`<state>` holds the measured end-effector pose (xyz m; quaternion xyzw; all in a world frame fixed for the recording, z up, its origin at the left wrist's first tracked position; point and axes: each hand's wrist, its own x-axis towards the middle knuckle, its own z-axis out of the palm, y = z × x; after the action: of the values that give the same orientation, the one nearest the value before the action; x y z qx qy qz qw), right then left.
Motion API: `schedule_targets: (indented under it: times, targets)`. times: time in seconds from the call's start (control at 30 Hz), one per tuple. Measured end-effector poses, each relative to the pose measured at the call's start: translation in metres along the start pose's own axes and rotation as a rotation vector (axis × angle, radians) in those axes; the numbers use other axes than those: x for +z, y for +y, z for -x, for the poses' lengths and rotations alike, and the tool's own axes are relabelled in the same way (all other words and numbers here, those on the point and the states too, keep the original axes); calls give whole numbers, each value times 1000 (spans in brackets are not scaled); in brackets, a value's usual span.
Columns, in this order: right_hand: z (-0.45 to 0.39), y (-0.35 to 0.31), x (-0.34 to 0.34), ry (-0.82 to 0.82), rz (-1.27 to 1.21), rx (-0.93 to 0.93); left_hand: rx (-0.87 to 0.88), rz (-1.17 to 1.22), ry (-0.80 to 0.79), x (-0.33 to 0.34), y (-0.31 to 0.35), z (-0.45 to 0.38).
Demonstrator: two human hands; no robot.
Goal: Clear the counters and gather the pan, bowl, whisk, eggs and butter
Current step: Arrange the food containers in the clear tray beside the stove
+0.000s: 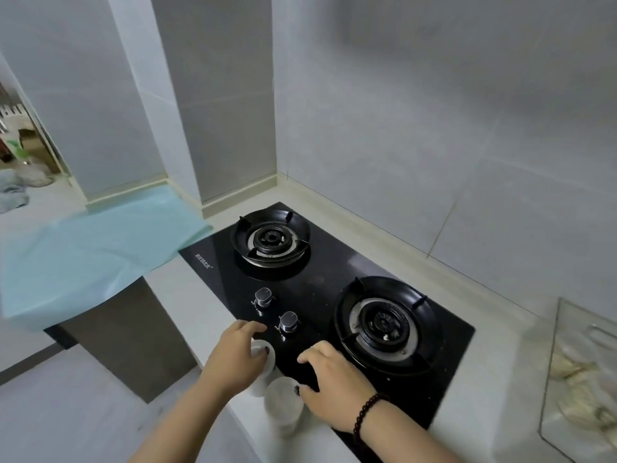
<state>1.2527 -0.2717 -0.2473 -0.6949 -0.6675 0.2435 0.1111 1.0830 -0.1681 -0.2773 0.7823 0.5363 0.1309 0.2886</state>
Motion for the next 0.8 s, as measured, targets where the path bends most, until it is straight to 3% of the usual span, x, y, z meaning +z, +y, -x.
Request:
schedule_targets:
  times: [0.13,0.43,0.8]
  targets:
    - [-10,-8,17,-166,15,-1,-26,-15,-72,3,-17,2]
    - [-22,-10,40,-320,-19,49,23,4,-154,7,-29,4]
    - [-10,12,37,-120,-223,154,15,-142,-90,15,-22,11]
